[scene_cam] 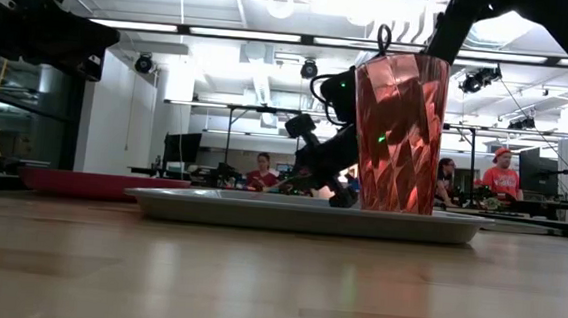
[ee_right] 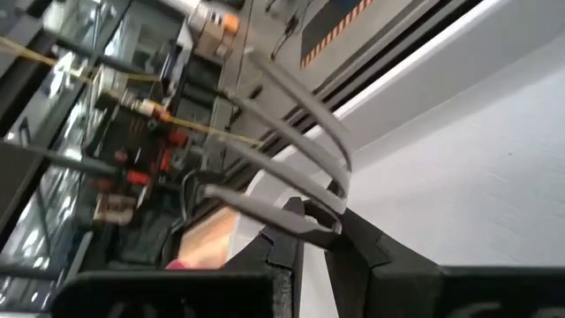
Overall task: Pick and place plate/cup/fork/spoon on tray
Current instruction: Put the orange fork on the gray serving tray to the top left of the orange glass
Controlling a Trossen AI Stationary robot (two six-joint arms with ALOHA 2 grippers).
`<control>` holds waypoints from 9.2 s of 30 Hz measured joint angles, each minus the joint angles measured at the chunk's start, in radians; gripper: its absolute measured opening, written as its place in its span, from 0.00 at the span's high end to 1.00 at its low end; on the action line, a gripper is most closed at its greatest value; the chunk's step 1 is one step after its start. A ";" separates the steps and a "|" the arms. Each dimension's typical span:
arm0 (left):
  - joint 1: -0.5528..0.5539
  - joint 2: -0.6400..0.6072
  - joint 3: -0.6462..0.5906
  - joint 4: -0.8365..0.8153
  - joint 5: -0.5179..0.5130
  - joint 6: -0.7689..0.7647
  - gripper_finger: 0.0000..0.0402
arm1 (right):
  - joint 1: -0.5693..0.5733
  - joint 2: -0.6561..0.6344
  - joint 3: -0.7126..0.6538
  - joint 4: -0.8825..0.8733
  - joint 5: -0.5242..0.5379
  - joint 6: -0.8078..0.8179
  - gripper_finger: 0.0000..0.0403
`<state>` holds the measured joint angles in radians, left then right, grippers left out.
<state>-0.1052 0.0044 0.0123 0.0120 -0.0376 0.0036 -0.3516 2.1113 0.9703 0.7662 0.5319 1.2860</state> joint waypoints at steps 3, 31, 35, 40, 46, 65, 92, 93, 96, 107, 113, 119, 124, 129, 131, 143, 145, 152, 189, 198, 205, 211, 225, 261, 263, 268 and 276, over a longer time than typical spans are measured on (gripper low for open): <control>0.000 0.000 0.000 0.000 0.000 0.000 1.00 | -0.011 0.000 0.000 0.006 -0.052 -0.042 0.92; 0.000 0.000 0.000 0.000 0.000 0.000 1.00 | -0.017 0.004 -0.002 -0.042 -0.094 -0.228 0.97; 0.000 0.000 0.000 0.000 0.000 0.000 1.00 | -0.018 0.004 -0.003 -0.042 -0.133 -0.282 0.97; 0.000 0.000 0.000 0.000 0.000 0.000 1.00 | -0.017 0.004 -0.003 -0.038 -0.122 -0.255 0.97; 0.000 0.000 0.000 0.000 0.000 0.000 1.00 | -0.018 -0.004 -0.005 -0.021 -0.169 -0.303 0.95; 0.000 0.000 0.000 0.000 0.001 0.000 1.00 | -0.094 -0.259 0.251 -0.943 -0.185 -0.969 0.51; 0.000 0.000 0.000 0.000 0.000 0.000 1.00 | -0.110 -0.021 0.434 -1.086 -0.065 -1.510 0.50; 0.000 0.000 0.000 0.000 0.000 0.000 1.00 | -0.110 -0.021 0.434 -1.080 -0.054 -1.513 0.50; 0.000 0.000 0.000 0.000 0.000 0.000 1.00 | -0.112 -0.021 0.434 -1.069 -0.043 -1.512 0.51; 0.000 0.000 0.000 0.000 0.000 0.000 1.00 | -0.133 -0.021 0.434 -1.091 -0.063 -1.496 0.72; 0.000 0.000 0.000 0.000 0.000 0.000 1.00 | -0.133 -0.021 0.434 -1.091 -0.057 -1.499 0.94; 0.000 0.000 0.000 0.000 0.000 0.000 1.00 | -0.133 -0.021 0.434 -1.091 -0.068 -1.491 0.98; 0.000 0.000 0.000 0.000 0.000 0.000 1.00 | -0.133 -0.021 0.434 -1.097 -0.086 -1.504 1.00; 0.000 0.000 0.000 0.000 0.000 0.000 1.00 | -0.133 -0.025 0.433 -1.148 -0.118 -1.515 1.00; 0.000 0.000 0.000 0.000 0.000 0.000 1.00 | -0.133 -0.030 0.433 -1.170 -0.123 -1.521 1.00; 0.000 0.000 0.000 0.000 0.000 0.000 1.00 | -0.133 -0.076 0.433 -1.173 -0.150 -1.477 1.00; 0.000 0.000 0.000 0.000 0.000 0.000 1.00 | -0.133 -0.076 0.433 -1.173 -0.185 -1.434 1.00; 0.000 0.000 0.000 0.000 0.000 0.000 1.00 | -0.167 -0.076 0.433 -1.179 -0.254 -1.374 0.80; 0.000 0.000 0.000 0.000 0.000 0.000 1.00 | -0.175 -0.040 0.433 -1.158 -0.202 -1.502 0.99; 0.000 0.000 0.000 0.000 0.000 0.000 1.00 | -0.217 -0.181 0.436 -1.366 -0.581 -1.548 1.00; 0.000 0.000 0.000 0.000 0.000 0.000 1.00 | -0.261 -0.142 0.435 -1.518 -0.906 -1.578 1.00; 0.000 0.000 0.000 0.000 0.000 0.000 1.00 | -0.284 -0.131 0.435 -1.463 -0.907 -1.573 1.00; 0.000 0.000 0.000 0.000 0.000 0.000 1.00 | -0.318 -0.068 0.435 -1.361 -0.873 -1.477 1.00; 0.000 0.000 0.000 0.000 0.000 0.000 1.00 | -0.319 -0.063 0.436 -1.270 -0.671 -1.468 0.73; 0.000 0.000 0.000 0.000 0.000 0.000 1.00 | -0.319 -0.063 0.436 -1.270 -0.671 -1.469 0.72; 0.000 0.000 0.000 0.000 0.000 0.000 1.00 | -0.319 -0.071 0.436 -1.270 -0.671 -1.470 0.72; 0.000 0.000 0.000 0.000 0.000 0.000 1.00 | -0.319 -0.126 0.436 -1.256 -0.651 -1.478 0.72</control>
<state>-0.1053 0.0044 0.0121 0.0120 -0.0376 0.0036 -0.6708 1.9851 1.4059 -0.4902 -0.1187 -0.1917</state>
